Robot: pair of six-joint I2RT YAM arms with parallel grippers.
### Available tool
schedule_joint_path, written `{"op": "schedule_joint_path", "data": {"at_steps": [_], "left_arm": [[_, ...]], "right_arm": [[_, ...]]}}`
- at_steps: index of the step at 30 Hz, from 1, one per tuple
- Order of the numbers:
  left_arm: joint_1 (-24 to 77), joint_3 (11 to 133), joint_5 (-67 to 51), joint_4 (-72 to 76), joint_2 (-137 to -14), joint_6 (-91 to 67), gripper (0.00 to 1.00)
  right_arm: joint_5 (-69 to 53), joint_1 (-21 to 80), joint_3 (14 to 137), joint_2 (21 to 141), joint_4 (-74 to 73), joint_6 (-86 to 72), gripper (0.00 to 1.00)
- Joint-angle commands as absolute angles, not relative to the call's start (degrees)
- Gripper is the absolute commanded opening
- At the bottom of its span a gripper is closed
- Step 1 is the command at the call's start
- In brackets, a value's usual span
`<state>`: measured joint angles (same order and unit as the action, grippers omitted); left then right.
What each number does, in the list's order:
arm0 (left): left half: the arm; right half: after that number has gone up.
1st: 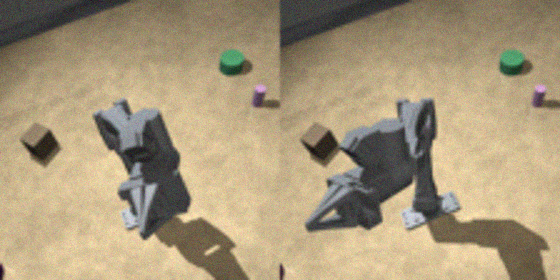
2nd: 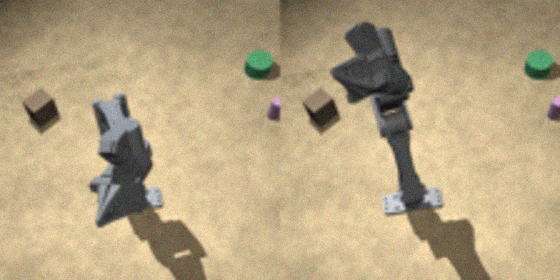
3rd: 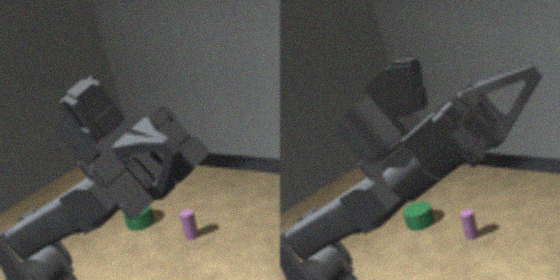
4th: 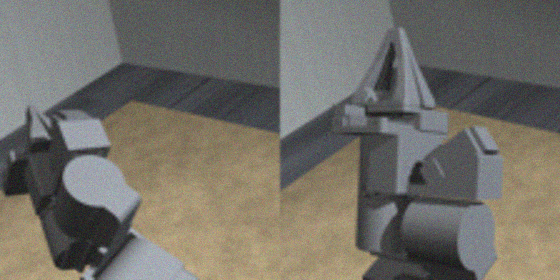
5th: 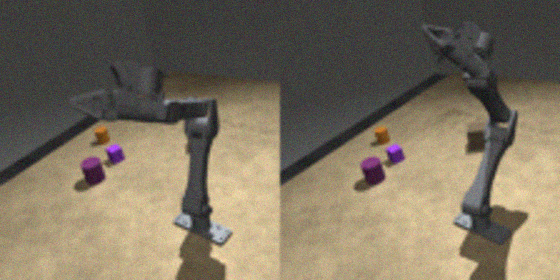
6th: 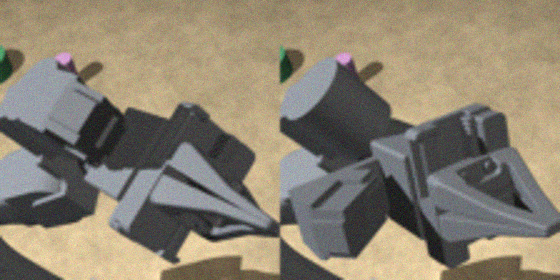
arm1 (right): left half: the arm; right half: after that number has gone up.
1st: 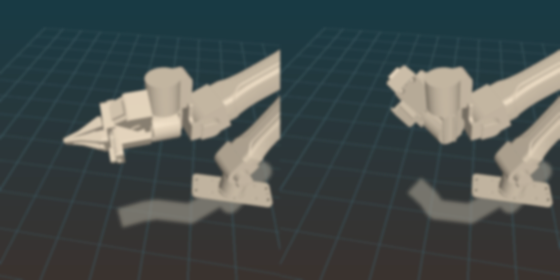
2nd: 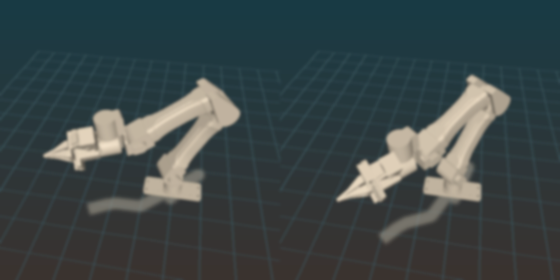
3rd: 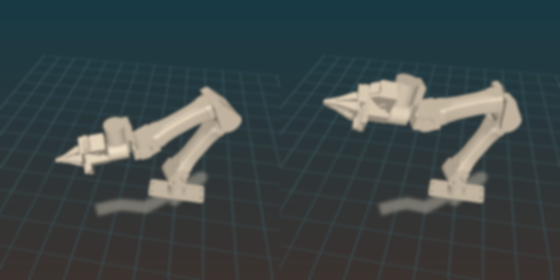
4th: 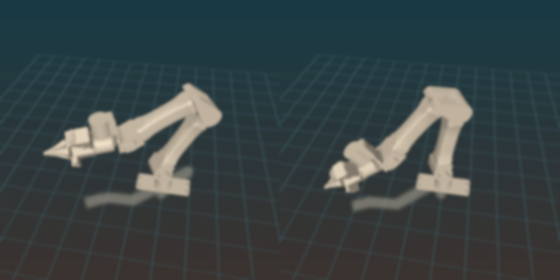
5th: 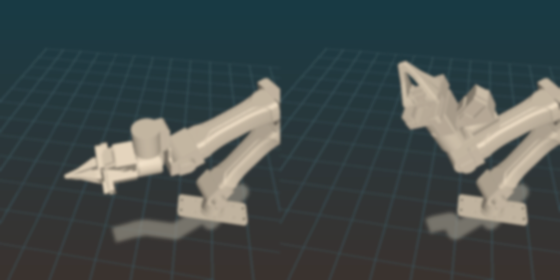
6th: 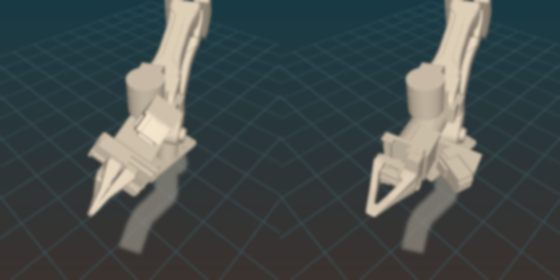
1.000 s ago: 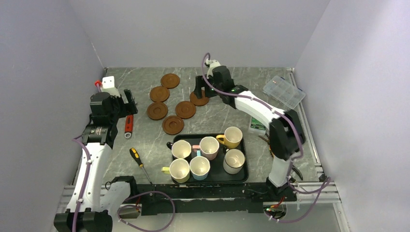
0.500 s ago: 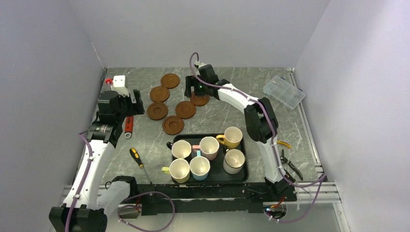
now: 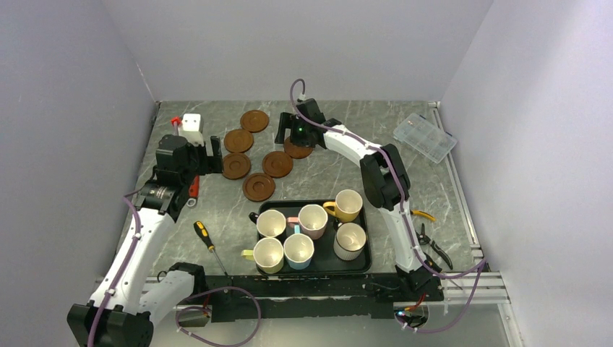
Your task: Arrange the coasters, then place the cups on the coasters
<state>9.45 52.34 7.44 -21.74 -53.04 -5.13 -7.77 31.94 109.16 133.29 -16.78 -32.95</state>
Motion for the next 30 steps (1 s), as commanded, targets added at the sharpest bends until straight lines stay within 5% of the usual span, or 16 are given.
{"op": "schedule_joint_path", "data": {"at_steps": [1,6,12,30], "left_arm": [[9.8,52.2,8.5,-19.8,-52.6,-4.4,0.94],[9.8,53.0,7.5,-18.5,-55.2,-8.2,0.94],[11.6,61.8,-3.0,-15.0,-72.3,-24.2,0.91],[16.6,95.3,-14.7,-11.9,-119.9,-22.5,0.77]], "right_arm": [[-6.0,31.8,108.7,129.9,-15.4,-34.9,0.97],[-6.1,31.4,102.8,124.5,-12.2,-33.0,1.0],[-6.5,30.1,103.2,122.0,-15.8,-27.8,1.0],[-3.7,23.0,85.3,106.9,-14.8,-21.9,0.97]]}}
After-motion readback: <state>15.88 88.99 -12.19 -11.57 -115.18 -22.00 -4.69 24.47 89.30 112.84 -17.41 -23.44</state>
